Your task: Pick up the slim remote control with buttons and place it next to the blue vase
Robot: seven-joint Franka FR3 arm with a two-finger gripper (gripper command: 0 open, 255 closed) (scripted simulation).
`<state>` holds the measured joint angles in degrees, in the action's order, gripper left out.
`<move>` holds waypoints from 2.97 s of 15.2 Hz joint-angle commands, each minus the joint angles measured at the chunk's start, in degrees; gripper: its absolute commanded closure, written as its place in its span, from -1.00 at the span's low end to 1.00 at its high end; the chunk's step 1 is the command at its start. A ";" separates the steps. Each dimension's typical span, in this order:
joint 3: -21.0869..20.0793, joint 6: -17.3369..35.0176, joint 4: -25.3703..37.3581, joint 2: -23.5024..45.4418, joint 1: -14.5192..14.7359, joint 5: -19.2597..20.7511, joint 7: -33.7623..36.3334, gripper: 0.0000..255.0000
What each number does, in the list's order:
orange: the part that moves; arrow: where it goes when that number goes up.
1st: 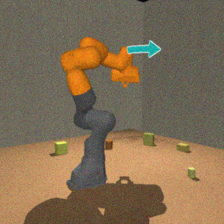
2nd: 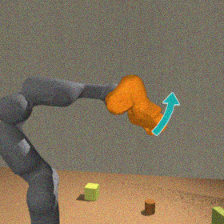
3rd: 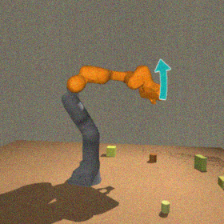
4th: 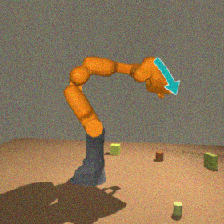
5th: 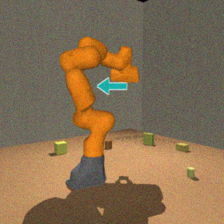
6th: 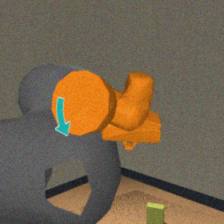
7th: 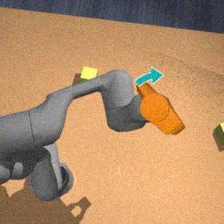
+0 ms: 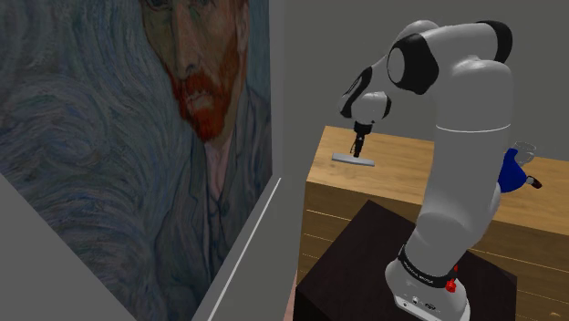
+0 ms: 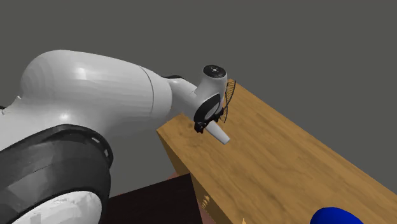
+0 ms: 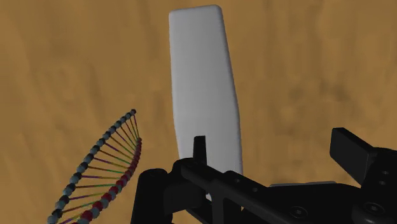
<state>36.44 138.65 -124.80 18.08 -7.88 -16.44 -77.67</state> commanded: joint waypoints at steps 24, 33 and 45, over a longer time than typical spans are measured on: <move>-7.23 2.77 9.72 14.97 -8.63 -9.83 -10.05 1.00; -5.77 0.83 9.40 12.56 -7.53 -8.10 -8.92 1.00; -1.87 -5.48 9.67 5.69 -4.60 -2.65 -5.37 1.00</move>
<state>34.30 133.75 -115.28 24.28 -12.70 -19.53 -83.36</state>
